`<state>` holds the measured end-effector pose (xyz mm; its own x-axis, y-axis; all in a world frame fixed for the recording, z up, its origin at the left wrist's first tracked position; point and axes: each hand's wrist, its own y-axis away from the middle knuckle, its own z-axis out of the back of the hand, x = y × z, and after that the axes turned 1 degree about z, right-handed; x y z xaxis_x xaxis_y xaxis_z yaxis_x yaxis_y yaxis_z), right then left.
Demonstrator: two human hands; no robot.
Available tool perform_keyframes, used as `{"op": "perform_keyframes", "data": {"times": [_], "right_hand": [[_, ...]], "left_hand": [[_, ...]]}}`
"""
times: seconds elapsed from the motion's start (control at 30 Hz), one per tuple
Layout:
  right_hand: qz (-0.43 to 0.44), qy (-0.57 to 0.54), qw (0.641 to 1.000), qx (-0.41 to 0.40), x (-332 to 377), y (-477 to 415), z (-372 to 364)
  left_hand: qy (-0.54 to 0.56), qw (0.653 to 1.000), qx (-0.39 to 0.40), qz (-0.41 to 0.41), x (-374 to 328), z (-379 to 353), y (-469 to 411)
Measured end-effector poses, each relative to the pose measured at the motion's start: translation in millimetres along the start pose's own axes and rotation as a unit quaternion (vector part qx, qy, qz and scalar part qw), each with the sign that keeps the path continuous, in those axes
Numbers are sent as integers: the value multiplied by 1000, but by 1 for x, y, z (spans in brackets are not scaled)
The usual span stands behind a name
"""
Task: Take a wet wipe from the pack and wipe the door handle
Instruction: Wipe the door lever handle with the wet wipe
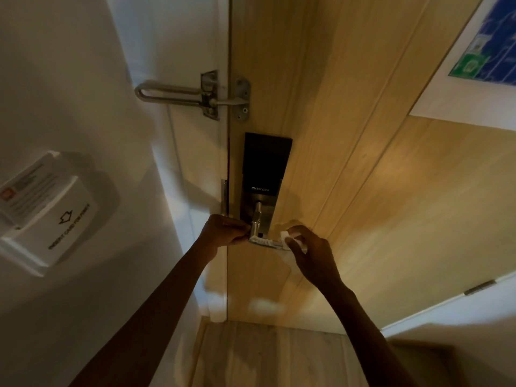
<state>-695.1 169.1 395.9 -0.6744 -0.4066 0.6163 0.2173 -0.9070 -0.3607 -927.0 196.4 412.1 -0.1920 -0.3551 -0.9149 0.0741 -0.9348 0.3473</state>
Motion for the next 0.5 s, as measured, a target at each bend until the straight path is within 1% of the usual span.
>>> {"op": "perform_keyframes", "data": {"times": [0.07,0.1,0.17,0.23,0.33,0.5], "right_hand": [[-4,-11,1000,-15,1,0,-1],[-2,-7,1000,-20,1,0,-2],[-1,8,1000,-28,1,3,-2],[-3,34,999,-30,-2,6,-4],[16,35,999,-5,-3,7,-6],[-8,-5,999,53,2,-9,-8]], "left_hand": [[-7,1000,2,-9,-1,0,2],[6,1000,-1,2,-2,0,2],[28,999,-3,16,-2,0,3],[28,1000,0,11,-3,-1,4],[25,1000,-3,-1,-3,-2,5],[55,998,-2,5,-1,-1,3]]}}
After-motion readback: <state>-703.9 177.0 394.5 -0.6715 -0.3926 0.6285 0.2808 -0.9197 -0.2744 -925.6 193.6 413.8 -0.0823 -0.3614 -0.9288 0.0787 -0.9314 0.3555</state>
